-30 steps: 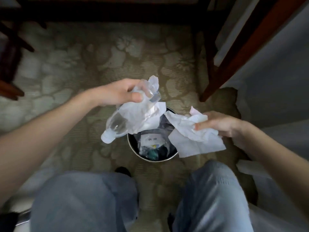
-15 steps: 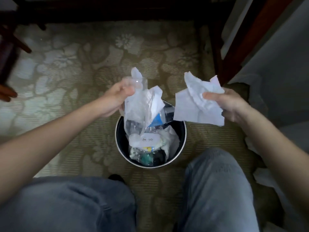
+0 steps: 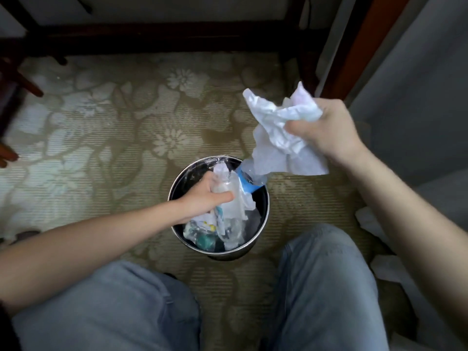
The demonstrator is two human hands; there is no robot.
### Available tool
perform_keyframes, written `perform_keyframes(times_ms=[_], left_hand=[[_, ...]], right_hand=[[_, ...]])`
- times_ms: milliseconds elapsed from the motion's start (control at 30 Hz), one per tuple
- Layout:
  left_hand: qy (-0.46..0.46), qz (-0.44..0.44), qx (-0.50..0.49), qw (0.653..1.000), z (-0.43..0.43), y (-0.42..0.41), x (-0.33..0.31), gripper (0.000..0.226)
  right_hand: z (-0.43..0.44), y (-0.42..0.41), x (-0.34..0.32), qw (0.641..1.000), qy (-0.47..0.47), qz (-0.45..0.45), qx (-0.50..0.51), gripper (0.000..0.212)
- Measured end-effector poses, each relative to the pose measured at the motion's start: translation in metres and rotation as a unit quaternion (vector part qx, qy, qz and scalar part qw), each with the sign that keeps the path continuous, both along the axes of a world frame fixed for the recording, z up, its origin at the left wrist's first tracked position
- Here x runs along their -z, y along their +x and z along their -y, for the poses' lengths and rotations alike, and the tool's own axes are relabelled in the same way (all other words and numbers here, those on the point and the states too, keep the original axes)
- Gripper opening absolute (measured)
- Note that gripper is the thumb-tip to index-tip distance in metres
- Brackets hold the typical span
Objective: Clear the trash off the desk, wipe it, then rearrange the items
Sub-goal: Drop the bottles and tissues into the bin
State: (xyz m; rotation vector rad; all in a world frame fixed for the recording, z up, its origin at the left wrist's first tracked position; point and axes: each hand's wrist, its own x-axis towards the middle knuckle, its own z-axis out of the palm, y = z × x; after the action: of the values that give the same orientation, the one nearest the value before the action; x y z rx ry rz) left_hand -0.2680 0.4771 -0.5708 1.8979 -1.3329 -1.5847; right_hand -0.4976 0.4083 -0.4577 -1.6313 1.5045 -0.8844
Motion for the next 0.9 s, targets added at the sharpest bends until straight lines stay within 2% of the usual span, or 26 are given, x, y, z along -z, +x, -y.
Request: perform_keyframes(times_ms=[133,233,300,367,467,533,600,667,767,900], left_hand=[[0.05,0.043,-0.022,0.998,0.0,0.01,-0.004,0.058],[0.077,0.121,0.057,0.988,0.012,0.019,-0.017,0.058],[0.106,0.132,0.105,0.98,0.019,0.03,-0.028,0.045],[0.122,0.149,0.152,0.969,0.024,0.043,-0.036,0.043],[0.1,0.179,0.238,0.949,0.024,0.057,-0.04,0.055],[0.055,0.179,0.276,0.943,0.021,0.06,-0.038,0.06],[0.017,0.182,0.308,0.934,0.016,0.06,-0.036,0.063],[-0.007,0.179,0.336,0.925,0.01,0.062,-0.033,0.068],[-0.037,0.173,0.366,0.914,0.006,0.068,-0.033,0.07],[-0.077,0.191,0.412,0.888,0.004,0.079,-0.034,0.072]], right_hand=[[-0.006,0.028,0.005,0.997,-0.029,-0.051,-0.053,0.015],[0.002,0.036,-0.001,0.994,-0.039,-0.079,-0.059,0.02],[0.013,0.038,-0.016,0.991,-0.038,-0.107,-0.077,0.013],[0.027,0.045,-0.029,0.982,-0.018,-0.148,-0.118,0.012],[0.036,0.068,-0.021,0.942,0.059,-0.251,-0.215,0.017],[0.032,0.084,0.017,0.903,0.129,-0.308,-0.27,0.023],[0.022,0.093,0.063,0.89,0.154,-0.281,-0.324,0.022],[0.012,0.095,0.09,0.902,0.131,-0.214,-0.352,0.032],[0.001,0.094,0.091,0.89,0.059,-0.187,-0.412,0.046],[-0.011,0.074,0.099,0.875,0.104,-0.187,-0.434,0.046]])
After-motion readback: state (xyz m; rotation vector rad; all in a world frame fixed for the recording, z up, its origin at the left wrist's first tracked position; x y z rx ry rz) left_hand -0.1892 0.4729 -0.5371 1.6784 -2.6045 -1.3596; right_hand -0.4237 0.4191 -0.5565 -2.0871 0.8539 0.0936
